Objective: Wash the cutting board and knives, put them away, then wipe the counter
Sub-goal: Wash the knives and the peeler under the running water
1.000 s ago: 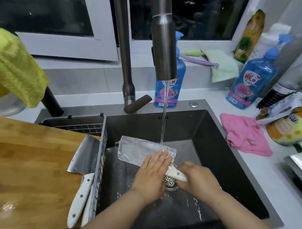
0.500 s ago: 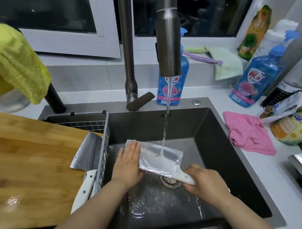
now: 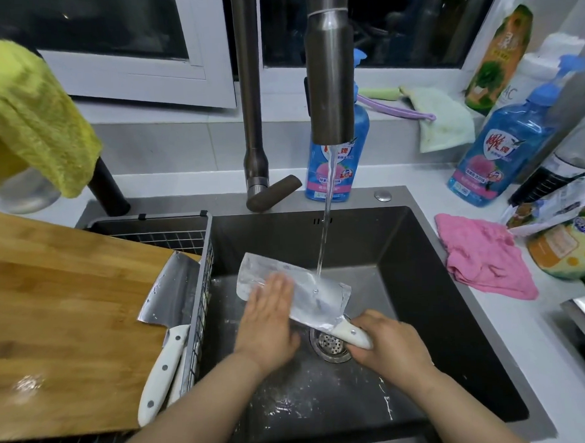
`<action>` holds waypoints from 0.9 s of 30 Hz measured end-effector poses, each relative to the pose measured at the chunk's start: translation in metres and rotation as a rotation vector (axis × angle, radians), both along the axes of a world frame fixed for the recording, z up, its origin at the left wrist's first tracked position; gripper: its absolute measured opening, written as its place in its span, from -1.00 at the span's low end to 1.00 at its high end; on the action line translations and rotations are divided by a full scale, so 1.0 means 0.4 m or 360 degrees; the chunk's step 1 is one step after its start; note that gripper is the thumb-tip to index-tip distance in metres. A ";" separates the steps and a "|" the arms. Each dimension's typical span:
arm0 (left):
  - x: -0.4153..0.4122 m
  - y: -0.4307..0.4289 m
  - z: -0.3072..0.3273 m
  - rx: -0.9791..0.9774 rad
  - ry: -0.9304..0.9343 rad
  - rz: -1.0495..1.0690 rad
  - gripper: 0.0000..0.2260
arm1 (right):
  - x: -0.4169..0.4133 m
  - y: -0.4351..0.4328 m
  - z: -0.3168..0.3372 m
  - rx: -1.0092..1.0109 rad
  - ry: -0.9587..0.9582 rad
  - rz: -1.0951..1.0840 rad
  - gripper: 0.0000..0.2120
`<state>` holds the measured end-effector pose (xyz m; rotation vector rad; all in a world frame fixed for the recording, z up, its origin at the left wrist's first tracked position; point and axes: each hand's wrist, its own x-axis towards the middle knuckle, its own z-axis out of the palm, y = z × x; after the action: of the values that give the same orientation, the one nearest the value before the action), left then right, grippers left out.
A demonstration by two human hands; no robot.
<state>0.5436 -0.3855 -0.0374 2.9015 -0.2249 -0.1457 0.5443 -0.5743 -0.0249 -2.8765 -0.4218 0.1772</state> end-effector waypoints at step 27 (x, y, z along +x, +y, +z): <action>-0.015 -0.039 -0.011 -0.0093 -0.0171 -0.0308 -0.34 | -0.001 0.020 0.029 0.0037 0.0168 -0.0042 -0.72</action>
<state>0.5377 -0.4013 -0.0419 2.8276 -0.5196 -0.0142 0.5438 -0.5665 -0.0131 -2.8327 -0.3634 0.3161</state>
